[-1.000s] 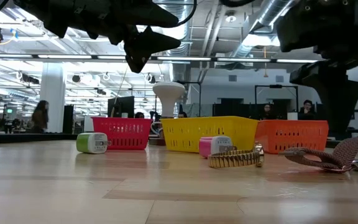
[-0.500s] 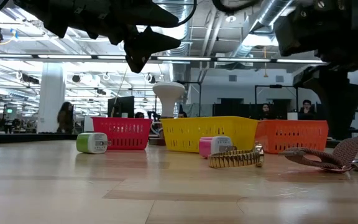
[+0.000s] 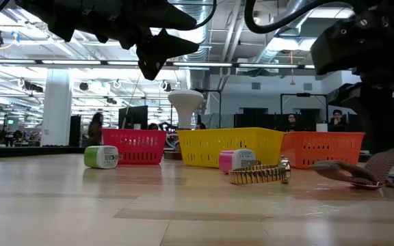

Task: Pick & Place Office items
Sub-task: Put the brown watch into the red basket

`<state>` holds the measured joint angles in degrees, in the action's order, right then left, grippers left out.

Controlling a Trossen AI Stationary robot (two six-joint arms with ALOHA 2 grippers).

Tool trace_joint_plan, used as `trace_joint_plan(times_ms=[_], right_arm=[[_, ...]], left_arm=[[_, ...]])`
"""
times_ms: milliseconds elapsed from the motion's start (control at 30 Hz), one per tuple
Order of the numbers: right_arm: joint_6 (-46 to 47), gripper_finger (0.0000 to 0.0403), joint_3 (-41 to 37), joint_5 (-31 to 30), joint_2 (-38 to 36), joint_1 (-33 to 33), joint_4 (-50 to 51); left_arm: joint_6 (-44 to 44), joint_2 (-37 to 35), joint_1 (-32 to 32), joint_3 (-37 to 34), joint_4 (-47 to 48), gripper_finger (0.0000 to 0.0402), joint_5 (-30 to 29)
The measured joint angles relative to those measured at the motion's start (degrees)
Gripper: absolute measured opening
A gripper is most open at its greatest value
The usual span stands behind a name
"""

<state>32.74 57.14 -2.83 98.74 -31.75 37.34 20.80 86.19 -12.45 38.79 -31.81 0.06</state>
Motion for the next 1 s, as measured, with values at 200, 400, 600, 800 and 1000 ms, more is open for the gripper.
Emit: trace_joint_plan(times_ms=[200, 400, 600, 800, 1000], right_arm=[[-0.41, 0.0079, 0.0, 0.02, 0.0, 0.47, -0.11], [-2.78, 0.0009, 0.0, 0.01, -0.02, 1.07, -0.13], [-7.97, 0.0014, 2.61, -0.17, -0.13, 2.95, 0.1], [-17.26, 0.0009, 7.88, -2.7, -0.2, 5.76, 1.62], [-28.31, 0.0004, 11.77, -8.19, -0.2, 9.3, 1.67]], left_arm=[[0.0, 0.0, 0.0, 0.0, -0.02, 0.0167, 0.02], [0.0, 0.0, 0.0, 0.0, -0.02, 0.0167, 0.0], [0.0, 0.0, 0.0, 0.0, -0.02, 0.0167, 0.02], [-4.23, 0.0, 0.02, 0.0, -0.01, 0.017, 0.0], [-7.3, 0.0, 0.02, 0.0, 0.09, 0.0193, 0.21]])
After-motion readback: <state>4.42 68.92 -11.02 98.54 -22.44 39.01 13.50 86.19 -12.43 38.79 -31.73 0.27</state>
